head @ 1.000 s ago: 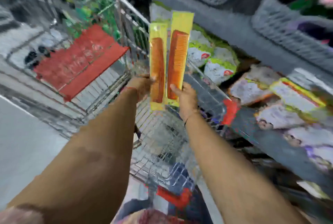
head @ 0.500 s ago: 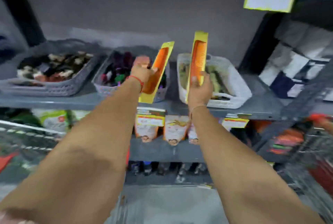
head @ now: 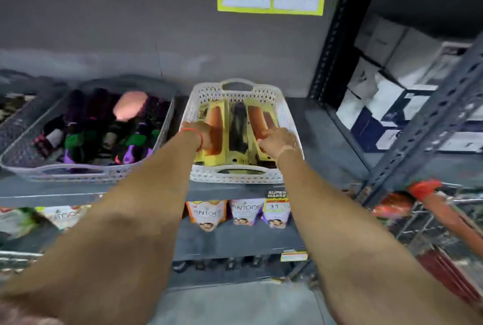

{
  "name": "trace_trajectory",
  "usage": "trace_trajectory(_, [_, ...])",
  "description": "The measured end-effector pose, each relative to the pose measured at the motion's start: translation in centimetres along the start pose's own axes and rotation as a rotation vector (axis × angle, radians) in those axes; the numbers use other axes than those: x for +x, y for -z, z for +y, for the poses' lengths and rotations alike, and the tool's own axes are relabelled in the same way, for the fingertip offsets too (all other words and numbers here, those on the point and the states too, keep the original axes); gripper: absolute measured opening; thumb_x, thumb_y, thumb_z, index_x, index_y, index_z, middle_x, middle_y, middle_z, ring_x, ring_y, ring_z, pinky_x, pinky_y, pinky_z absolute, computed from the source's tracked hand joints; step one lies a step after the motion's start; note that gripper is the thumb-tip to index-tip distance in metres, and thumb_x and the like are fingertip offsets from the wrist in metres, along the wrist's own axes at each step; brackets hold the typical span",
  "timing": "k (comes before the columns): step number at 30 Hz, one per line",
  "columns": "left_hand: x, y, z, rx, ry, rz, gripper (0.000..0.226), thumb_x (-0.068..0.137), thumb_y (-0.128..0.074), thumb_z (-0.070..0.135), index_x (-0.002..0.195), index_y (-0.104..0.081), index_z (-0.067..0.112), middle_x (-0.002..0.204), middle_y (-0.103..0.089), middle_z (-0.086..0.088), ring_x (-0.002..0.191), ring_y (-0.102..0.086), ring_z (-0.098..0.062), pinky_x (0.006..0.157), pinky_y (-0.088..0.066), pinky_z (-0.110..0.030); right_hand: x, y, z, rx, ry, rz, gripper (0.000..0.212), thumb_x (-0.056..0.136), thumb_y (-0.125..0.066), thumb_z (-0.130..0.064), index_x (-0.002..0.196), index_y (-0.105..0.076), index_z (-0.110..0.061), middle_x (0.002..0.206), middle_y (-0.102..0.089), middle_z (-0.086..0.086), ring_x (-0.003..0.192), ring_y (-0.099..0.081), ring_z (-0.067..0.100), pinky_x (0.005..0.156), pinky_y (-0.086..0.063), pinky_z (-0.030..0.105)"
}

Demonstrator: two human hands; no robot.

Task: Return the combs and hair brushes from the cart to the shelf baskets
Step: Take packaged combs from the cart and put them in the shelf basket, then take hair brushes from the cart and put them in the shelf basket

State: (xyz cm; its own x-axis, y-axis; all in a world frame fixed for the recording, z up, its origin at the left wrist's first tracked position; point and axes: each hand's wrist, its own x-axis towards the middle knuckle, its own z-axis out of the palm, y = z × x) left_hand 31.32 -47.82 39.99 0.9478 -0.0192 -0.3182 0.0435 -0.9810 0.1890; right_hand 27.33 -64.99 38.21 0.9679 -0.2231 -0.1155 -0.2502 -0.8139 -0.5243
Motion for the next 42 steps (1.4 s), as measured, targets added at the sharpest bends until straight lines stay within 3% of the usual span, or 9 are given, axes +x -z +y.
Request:
trace_trajectory(5, [-1.1, 0.5, -1.0, -0.089, -0.103, 0.022, 0.049, 0.091, -0.050, 0.020, 0.137, -0.044, 0.005, 0.137, -0.054, -0.017, 0.124, -0.052, -0.030, 0.104, -0.039, -0.033, 0.0, 0.0, -0.4, -0.027, -0.014, 0.081, 0.045, 0.087, -0.047, -0.035, 0.131, -0.048, -0.024, 0.136, -0.048, 0.013, 0.131, -0.035, 0.032, 0.114, -0.027, 0.038])
trace_trajectory(8, [-2.1, 1.9, -3.9, -0.620, -0.120, 0.195, 0.043, 0.089, -0.056, 0.014, 0.130, -0.054, 0.004, 0.131, -0.059, -0.016, 0.115, -0.062, -0.021, 0.101, -0.047, -0.028, -1.6, -0.1, -3.7, 0.214, 0.124, 0.292, 0.039, 0.087, -0.050, -0.038, 0.118, -0.059, -0.017, 0.125, -0.052, 0.015, 0.120, -0.046, 0.033, 0.106, -0.036, 0.039])
trace_trajectory(11, [-5.6, 3.6, -10.7, -0.983, -0.102, 0.403, 0.015, 0.090, -0.056, 0.018, 0.082, -0.064, 0.009, 0.069, -0.072, -0.003, 0.037, -0.059, 0.007, 0.044, -0.048, -0.017, -4.0, -1.8, -11.1, 0.477, 0.325, 0.276, 0.029, 0.086, -0.053, -0.036, 0.100, -0.064, -0.013, 0.106, -0.064, 0.015, 0.101, -0.059, 0.033, 0.092, -0.047, 0.040])
trace_trajectory(16, [-14.7, 3.6, -27.5, -1.259, 0.175, 0.694, 0.032, 0.091, -0.052, 0.016, 0.059, -0.050, 0.014, 0.023, -0.051, 0.011, 0.019, -0.045, 0.001, 0.027, -0.031, -0.010, -11.9, -10.0, -24.8, 0.901, 0.536, -0.019, 0.024, 0.085, -0.057, -0.030, 0.062, -0.052, -0.027, 0.057, -0.056, 0.003, 0.045, -0.058, 0.011, 0.045, -0.048, 0.023])
trace_trajectory(28, [-27.3, -15.9, -53.4, -1.537, 1.003, 0.679, 0.029, 0.093, -0.046, 0.017, 0.065, -0.049, 0.017, 0.025, -0.053, 0.014, 0.025, -0.049, 0.001, 0.035, -0.033, -0.009, -23.1, -40.1, -32.9, 0.574, 0.503, -0.753, 0.022, 0.089, -0.055, -0.026, 0.068, -0.050, -0.022, 0.051, -0.048, 0.004, 0.027, -0.043, 0.002, 0.030, -0.036, 0.014])
trace_trajectory(33, [-26.3, -25.3, -56.5, -1.553, 1.336, 0.711, 0.011, 0.087, -0.060, 0.011, 0.077, -0.063, 0.008, 0.061, -0.068, -0.009, 0.052, -0.057, -0.016, 0.039, -0.044, -0.007, -22.3, -50.1, -31.8, 0.292, 0.496, -0.975, 0.019, 0.087, -0.056, -0.029, 0.069, -0.052, -0.029, 0.061, -0.055, 0.000, 0.038, -0.053, 0.006, 0.038, -0.042, 0.018])
trace_trajectory(36, [-24.9, -30.9, -56.7, -1.537, 1.488, 0.537, 0.038, 0.084, -0.064, 0.015, 0.114, -0.062, -0.008, 0.116, -0.064, -0.025, 0.102, -0.062, -0.033, 0.091, -0.052, -0.033, -21.5, -54.4, -30.7, 0.185, 0.502, -1.052, 0.011, 0.088, -0.057, -0.025, 0.085, -0.059, -0.015, 0.063, -0.056, 0.003, 0.046, -0.054, 0.009, 0.045, -0.050, 0.025])
trace_trajectory(40, [-22.9, -36.0, -55.6, -1.311, 1.616, 0.346, 0.035, 0.076, -0.072, 0.025, 0.102, -0.067, 0.002, 0.093, -0.065, -0.017, 0.092, -0.061, -0.025, 0.063, -0.044, -0.015, -20.7, -59.0, -28.6, -0.018, 0.460, -1.166, 0.010, 0.087, -0.056, -0.030, 0.079, -0.054, -0.035, 0.090, -0.067, 0.022, 0.067, -0.054, 0.022, 0.067, -0.052, 0.042])
trace_trajectory(42, [-21.8, -38.0, -54.7, -1.248, 1.646, 0.275, 0.048, 0.071, -0.076, 0.032, 0.108, -0.063, 0.005, 0.100, -0.065, -0.018, 0.097, -0.061, -0.029, 0.077, -0.048, -0.029, -20.3, -60.6, -27.6, -0.079, 0.482, -1.167, 0.007, 0.087, -0.055, -0.032, 0.081, -0.054, -0.034, 0.098, -0.068, 0.021, 0.069, -0.054, 0.022, 0.068, -0.052, 0.040])
